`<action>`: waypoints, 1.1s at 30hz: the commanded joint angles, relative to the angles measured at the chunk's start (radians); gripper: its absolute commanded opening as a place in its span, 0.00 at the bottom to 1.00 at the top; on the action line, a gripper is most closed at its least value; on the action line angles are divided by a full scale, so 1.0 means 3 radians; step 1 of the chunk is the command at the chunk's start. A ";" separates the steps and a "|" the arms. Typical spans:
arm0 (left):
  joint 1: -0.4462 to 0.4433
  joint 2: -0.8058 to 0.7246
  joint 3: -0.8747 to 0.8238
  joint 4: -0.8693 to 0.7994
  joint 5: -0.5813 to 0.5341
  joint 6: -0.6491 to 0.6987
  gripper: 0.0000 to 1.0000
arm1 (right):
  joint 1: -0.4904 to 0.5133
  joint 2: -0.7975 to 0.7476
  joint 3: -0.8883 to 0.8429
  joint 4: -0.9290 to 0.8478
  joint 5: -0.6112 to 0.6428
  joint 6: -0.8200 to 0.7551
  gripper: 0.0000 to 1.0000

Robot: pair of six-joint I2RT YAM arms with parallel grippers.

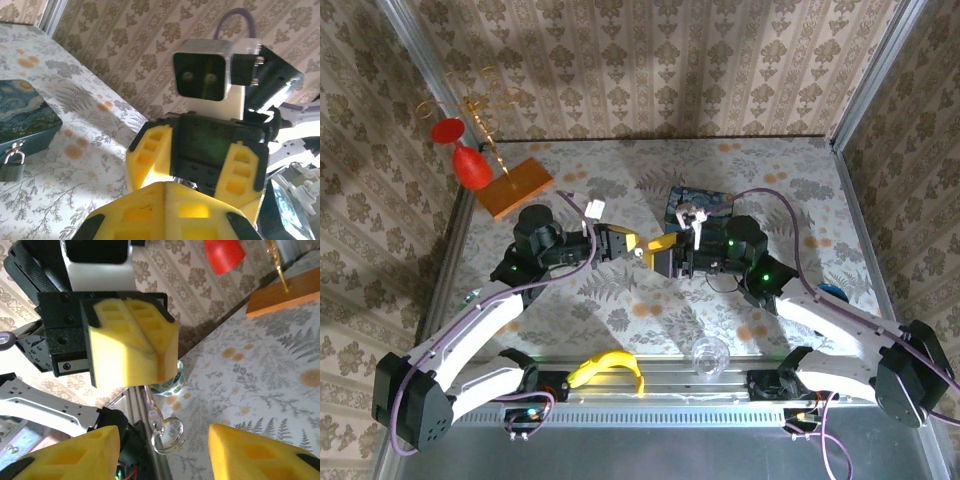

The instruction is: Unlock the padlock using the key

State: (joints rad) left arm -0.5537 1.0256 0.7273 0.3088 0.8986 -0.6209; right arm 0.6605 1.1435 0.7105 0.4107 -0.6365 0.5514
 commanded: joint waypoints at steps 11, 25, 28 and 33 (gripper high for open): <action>0.0005 0.0006 0.0035 0.0295 0.0184 -0.0115 0.00 | -0.0018 0.0266 0.0228 0.0288 -0.0396 0.0202 0.39; -0.0005 0.0002 0.0015 0.0303 0.0145 -0.0122 0.00 | -0.0011 0.0393 0.0315 0.0323 -0.0460 0.0212 0.34; -0.0005 0.0007 0.0015 0.0295 0.0111 -0.0134 0.00 | -0.0012 0.0411 0.0308 0.0314 -0.0466 0.0206 0.32; -0.0005 0.0005 0.0025 0.0311 0.0093 -0.0155 0.00 | -0.0013 0.0399 0.0290 0.0310 -0.0450 0.0182 0.29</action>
State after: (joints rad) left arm -0.5549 1.0317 0.7273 0.3542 0.9207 -0.6552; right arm 0.6605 1.2636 0.7719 0.4755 -0.7464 0.6067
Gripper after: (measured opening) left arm 0.050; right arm 0.299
